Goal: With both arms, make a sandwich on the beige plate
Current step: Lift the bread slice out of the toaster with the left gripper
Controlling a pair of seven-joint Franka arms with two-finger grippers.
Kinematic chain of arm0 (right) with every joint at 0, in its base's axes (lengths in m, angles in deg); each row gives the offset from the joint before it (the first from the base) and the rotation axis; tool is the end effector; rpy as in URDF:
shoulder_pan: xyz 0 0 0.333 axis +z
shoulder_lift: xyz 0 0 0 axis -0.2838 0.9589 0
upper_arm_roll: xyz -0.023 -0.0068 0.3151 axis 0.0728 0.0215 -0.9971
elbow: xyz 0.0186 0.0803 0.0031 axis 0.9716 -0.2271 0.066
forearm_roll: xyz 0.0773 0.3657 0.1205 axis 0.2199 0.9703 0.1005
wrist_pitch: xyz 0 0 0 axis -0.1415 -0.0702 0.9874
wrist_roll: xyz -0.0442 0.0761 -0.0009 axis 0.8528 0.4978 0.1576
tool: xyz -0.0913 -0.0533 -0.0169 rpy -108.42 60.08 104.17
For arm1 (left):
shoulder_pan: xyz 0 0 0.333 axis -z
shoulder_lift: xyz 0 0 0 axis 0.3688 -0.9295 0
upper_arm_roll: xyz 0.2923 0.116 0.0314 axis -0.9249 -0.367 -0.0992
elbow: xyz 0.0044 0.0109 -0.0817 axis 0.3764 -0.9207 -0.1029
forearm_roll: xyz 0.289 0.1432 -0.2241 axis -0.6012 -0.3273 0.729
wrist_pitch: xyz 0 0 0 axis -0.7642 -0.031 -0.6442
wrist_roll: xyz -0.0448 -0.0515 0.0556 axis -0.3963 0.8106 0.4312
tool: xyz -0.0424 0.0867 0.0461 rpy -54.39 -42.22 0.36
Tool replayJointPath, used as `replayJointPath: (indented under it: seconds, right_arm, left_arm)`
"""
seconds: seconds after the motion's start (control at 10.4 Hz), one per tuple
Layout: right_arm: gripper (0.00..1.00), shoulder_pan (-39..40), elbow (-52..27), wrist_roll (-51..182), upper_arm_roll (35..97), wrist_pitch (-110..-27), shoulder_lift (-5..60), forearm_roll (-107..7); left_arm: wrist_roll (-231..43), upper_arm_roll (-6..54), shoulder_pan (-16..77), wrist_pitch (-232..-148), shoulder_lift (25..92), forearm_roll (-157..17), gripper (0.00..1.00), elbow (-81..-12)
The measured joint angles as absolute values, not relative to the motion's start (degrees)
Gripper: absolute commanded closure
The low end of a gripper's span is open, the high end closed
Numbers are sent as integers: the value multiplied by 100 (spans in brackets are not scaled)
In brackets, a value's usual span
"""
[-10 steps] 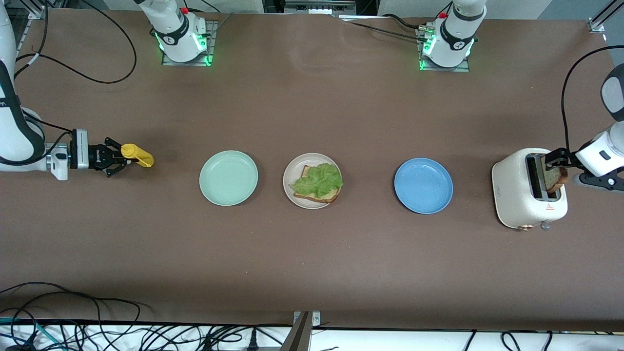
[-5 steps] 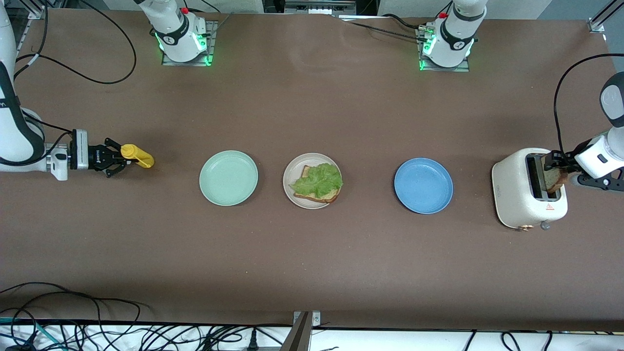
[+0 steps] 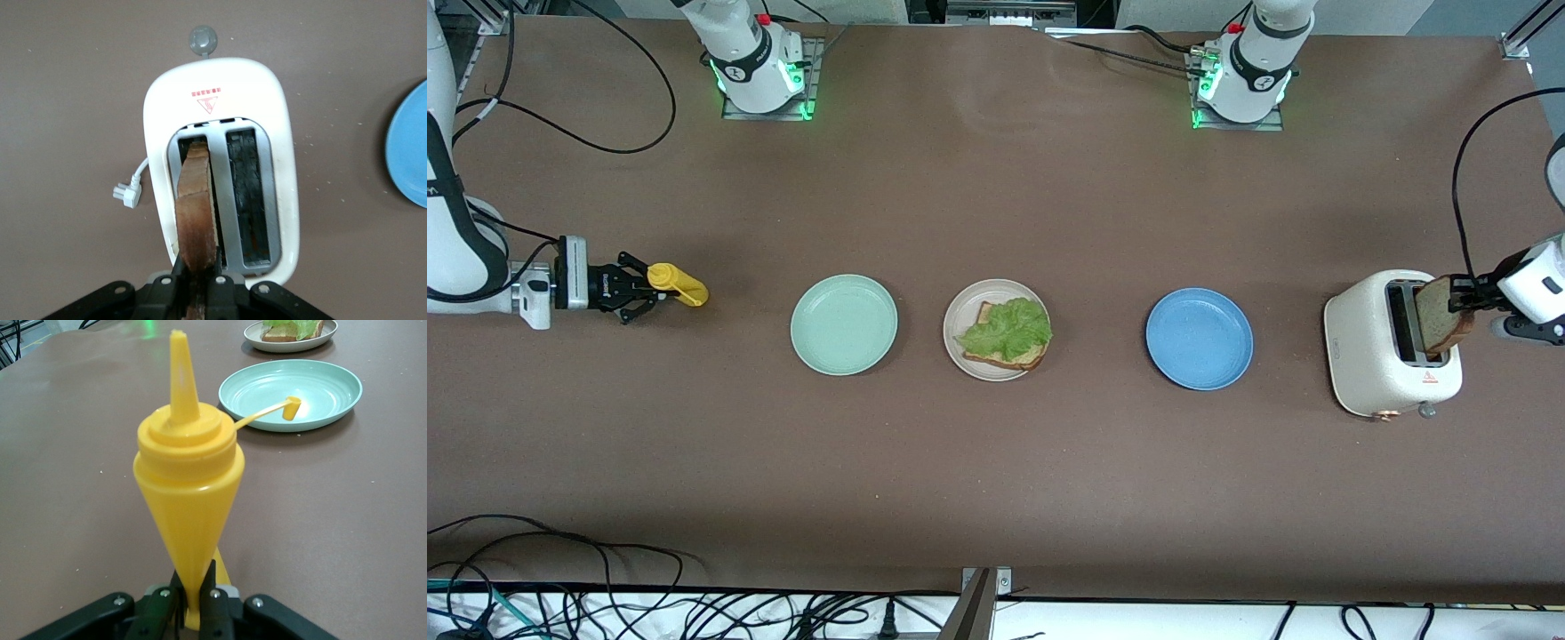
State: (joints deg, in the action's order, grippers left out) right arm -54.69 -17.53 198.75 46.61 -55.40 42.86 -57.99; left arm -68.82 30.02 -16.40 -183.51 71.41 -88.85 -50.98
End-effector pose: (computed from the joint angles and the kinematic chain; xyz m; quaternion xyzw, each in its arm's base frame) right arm 0.5376 -0.2009 0.1593 -0.5953 -0.6744 -0.2332 0.3693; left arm 0.5810 0.1708 0.4184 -0.9958 0.0716 0.0536 0.0201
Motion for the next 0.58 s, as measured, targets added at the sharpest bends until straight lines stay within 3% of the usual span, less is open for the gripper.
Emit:
replayJointPath:
  seconds: [0.39, 0.58]
  right_arm:
    - [100, -5470, -1719, 19876, 4653, -5540, 4286, -5798]
    - [100, -5470, -1715, 19876, 4652, -5540, 4286, -5798]
  left_arm:
    - [-6915, 3467, -1620, -16592, 7414, -8557, 100, -4004]
    - [-7090, 3847, -1598, -16093, 7430, -8088, 100, -3703]
